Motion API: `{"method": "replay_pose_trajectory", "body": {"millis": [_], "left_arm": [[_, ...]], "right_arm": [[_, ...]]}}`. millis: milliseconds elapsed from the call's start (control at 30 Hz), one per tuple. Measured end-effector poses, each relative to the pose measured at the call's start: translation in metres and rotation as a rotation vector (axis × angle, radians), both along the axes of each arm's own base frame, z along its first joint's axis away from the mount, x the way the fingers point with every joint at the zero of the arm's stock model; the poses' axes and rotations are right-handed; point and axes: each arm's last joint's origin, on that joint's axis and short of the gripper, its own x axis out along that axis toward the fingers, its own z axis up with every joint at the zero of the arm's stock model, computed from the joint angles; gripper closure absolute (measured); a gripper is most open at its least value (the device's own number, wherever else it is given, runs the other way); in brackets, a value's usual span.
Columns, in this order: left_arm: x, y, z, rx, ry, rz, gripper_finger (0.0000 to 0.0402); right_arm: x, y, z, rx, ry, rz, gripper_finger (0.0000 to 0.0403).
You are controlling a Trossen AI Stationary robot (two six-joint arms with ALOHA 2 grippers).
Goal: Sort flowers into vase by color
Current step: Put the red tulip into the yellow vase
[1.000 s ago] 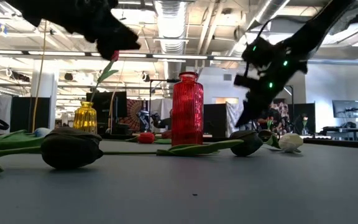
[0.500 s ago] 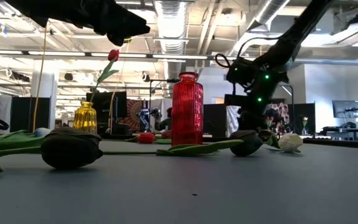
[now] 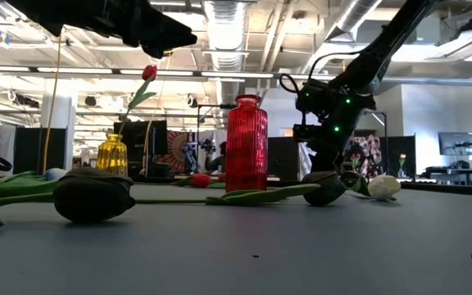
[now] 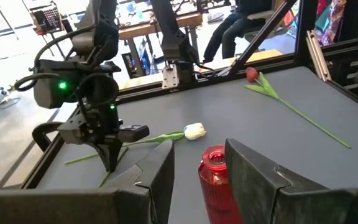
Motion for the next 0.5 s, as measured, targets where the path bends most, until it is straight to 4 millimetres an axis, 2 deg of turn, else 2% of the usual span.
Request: {"method": "replay_pose_trajectory", "body": {"millis": [167, 300, 500], "left_arm": [[0.0, 0.0, 0.0, -0.005, 0.0, 0.001, 0.027], [0.0, 0.0, 0.0, -0.015, -0.004, 0.004, 0.027], [0.001, 0.0, 0.004, -0.015, -0.037, 0.004, 0.027]], "right_arm": [[0.003, 0.017, 0.031, 0.049, -0.133, 0.071, 0.0384], [-0.004, 0.035, 0.056, 0.097, -0.186, 0.162, 0.0384], [-0.007, 0.057, 0.099, 0.015, -0.355, 0.246, 0.0384]]}}
